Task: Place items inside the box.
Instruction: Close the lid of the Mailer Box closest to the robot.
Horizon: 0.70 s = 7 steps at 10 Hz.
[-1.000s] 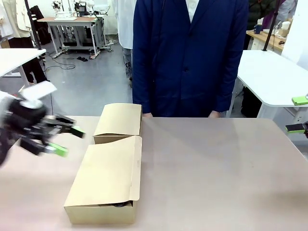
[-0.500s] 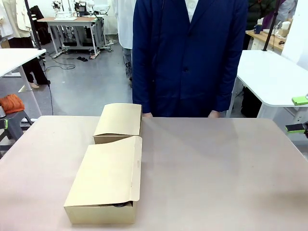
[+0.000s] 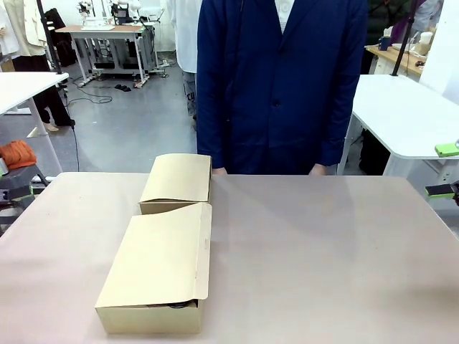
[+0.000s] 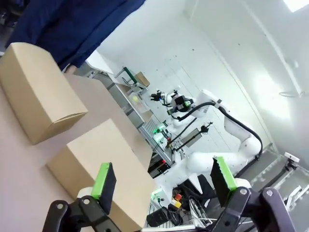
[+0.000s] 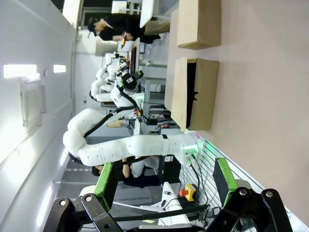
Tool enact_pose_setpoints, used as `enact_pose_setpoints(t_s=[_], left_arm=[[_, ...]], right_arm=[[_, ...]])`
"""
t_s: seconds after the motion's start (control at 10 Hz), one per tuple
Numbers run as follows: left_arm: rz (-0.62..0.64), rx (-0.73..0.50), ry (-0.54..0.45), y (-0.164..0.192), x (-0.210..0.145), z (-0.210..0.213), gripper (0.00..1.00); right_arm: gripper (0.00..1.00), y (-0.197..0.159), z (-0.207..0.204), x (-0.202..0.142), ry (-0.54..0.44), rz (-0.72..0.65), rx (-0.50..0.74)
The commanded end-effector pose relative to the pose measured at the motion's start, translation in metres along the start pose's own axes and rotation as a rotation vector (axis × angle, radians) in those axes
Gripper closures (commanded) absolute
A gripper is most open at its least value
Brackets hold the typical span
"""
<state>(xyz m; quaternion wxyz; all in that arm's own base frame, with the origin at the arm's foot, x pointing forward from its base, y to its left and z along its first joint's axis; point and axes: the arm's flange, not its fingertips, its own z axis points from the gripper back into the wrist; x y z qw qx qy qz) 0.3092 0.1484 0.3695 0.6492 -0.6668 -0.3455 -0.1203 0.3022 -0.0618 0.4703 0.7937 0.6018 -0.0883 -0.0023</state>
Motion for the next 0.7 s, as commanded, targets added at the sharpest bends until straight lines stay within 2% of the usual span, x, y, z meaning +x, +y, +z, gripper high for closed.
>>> enact_pose_setpoints(t_s=[0.0, 0.6], left_arm=[[-0.036, -0.032, 0.011, -0.0157, -0.0029, 0.0052, 0.00], [-0.036, -0.032, 0.011, -0.0157, -0.0029, 0.0052, 0.00]], right_arm=[[0.00, 0.0027, 0.0011, 0.0003, -0.008, 0.009, 0.022], [0.00, 0.0027, 0.0011, 0.0003, -0.008, 0.009, 0.022]])
